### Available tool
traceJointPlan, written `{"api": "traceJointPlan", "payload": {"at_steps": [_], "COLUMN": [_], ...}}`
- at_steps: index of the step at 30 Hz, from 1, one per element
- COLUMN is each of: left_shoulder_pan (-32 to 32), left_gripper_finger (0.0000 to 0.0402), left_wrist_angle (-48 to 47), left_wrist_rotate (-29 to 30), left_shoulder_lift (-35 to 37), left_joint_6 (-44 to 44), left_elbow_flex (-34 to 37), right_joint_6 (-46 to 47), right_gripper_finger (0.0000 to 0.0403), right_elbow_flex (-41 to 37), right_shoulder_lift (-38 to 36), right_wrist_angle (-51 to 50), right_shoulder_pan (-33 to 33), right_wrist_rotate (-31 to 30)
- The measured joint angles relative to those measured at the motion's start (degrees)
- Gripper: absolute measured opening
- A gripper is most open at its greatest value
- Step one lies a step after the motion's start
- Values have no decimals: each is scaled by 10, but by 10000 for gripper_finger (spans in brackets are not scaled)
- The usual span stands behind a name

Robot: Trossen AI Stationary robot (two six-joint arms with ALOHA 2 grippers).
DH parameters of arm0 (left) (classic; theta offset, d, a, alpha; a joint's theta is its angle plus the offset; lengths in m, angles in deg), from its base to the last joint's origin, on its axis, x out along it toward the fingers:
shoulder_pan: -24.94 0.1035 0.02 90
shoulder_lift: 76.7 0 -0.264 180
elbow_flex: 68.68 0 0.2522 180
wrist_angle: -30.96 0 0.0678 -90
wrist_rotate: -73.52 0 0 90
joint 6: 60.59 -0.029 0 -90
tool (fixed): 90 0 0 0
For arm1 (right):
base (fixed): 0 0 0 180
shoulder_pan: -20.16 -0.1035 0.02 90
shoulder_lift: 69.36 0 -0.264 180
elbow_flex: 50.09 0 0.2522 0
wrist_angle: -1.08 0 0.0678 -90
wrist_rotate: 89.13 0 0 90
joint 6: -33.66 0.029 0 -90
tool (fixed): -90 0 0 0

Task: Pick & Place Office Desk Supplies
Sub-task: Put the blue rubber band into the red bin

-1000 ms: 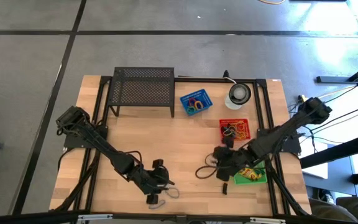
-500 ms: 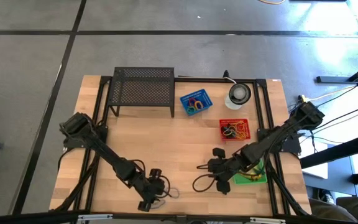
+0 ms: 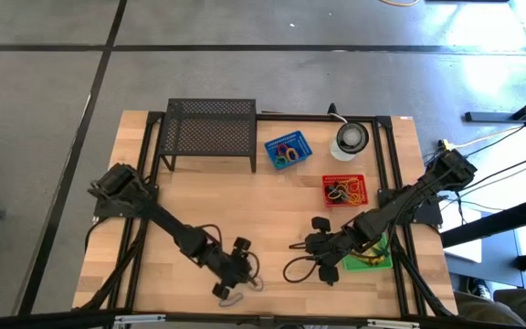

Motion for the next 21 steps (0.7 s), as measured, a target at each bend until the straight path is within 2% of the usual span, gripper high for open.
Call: {"api": "traceJointPlan", "payload": {"at_steps": [4, 9, 16, 21], "left_shoulder_pan": [17, 32, 48, 59], "left_gripper_finger": [182, 182, 182, 178], "left_wrist_angle": [69, 119, 111, 87], "left_wrist_rotate": [-61, -109, -102, -112], "left_shoulder_lift": [-41, -76, -79, -78], "left_joint_6": [-17, -60, -147, -136], "left_elbow_flex": [0, 0, -1, -2], "right_joint_6": [-8, -8, -9, -9], "right_gripper_finger": [118, 118, 118, 118], "right_elbow_flex": [0, 0, 0, 0], "right_shoulder_lift": [0, 0, 0, 0], "right_wrist_angle": [-1, -2, -2, -2], "right_shoulder_pan": [0, 0, 0, 0], "right_wrist_rotate": [-1, -1, -1, -1]}}
